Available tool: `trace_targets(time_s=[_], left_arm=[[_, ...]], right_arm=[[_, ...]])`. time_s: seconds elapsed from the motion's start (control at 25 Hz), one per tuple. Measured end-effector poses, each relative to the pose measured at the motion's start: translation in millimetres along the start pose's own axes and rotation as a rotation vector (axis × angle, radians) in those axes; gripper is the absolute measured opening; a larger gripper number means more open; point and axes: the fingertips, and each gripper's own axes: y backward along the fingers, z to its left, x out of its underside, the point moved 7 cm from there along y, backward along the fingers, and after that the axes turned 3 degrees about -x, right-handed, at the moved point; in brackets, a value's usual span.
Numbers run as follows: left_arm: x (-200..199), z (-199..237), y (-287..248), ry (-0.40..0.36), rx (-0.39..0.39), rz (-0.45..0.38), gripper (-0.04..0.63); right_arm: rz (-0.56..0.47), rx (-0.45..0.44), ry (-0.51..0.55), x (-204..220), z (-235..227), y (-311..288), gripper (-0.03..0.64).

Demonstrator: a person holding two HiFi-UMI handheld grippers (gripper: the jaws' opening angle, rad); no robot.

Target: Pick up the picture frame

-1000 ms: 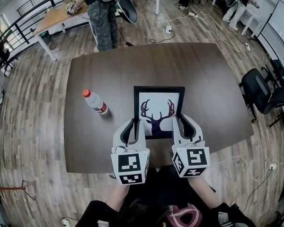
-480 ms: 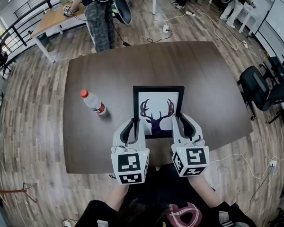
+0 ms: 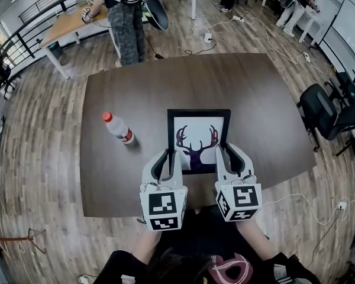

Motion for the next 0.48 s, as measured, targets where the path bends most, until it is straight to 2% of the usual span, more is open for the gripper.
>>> trace_targets(time_s=[0.48], left_arm=[[-0.3, 0.8, 2.7, 0.01, 0.005, -0.002, 0.077]], right_arm=[[0.006, 0.006, 0.017, -3.6, 2.6, 0.9, 0.078]])
